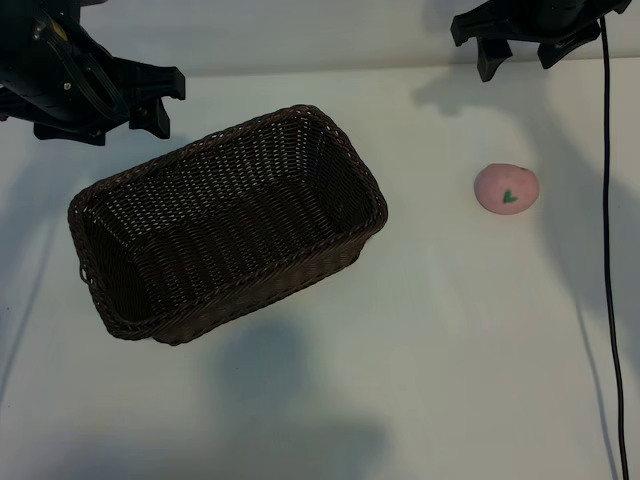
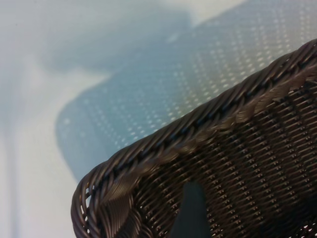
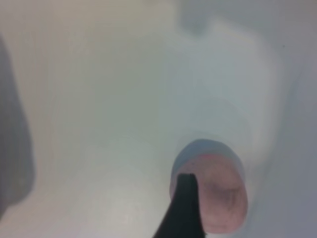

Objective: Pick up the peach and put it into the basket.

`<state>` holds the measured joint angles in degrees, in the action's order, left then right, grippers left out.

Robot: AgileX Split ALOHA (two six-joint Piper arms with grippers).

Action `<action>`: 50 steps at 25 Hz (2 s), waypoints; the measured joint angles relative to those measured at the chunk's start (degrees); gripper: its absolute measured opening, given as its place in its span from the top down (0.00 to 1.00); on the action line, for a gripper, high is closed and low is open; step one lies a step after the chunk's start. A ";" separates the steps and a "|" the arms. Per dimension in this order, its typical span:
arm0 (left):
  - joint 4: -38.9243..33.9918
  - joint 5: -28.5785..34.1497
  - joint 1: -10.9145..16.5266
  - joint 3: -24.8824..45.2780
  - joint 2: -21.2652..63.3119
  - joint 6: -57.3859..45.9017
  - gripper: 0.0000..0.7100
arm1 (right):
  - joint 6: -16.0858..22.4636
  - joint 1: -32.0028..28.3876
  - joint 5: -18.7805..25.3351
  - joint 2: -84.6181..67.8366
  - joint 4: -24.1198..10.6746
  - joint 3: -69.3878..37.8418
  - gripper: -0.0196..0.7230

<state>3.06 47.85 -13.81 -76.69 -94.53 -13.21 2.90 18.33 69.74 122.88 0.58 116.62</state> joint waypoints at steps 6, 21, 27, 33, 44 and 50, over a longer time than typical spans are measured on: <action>0.00 0.00 0.00 0.00 0.00 -0.06 0.18 | 0.00 0.00 0.00 0.00 0.00 0.00 0.16; 0.00 -1.88 0.00 0.00 0.00 -0.06 0.18 | 0.00 0.00 0.05 0.00 0.00 0.00 0.17; -0.99 0.72 0.00 0.09 0.34 -2.37 0.18 | 0.00 0.00 0.05 0.00 -0.58 0.00 0.17; -6.24 0.05 0.00 10.65 8.51 -13.18 0.18 | 0.00 0.00 0.05 0.00 -0.58 0.00 0.17; -15.04 -6.69 0.00 28.76 13.06 -29.56 0.18 | -0.59 0.00 0.05 0.00 -0.58 0.06 0.17; -14.12 -13.69 0.00 28.99 6.13 -30.43 0.18 | -0.95 0.00 0.18 0.00 -0.58 0.06 0.17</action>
<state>-11.06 34.15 -13.81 -47.70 -88.41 -43.64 1.95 18.33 69.92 122.88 0.00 116.69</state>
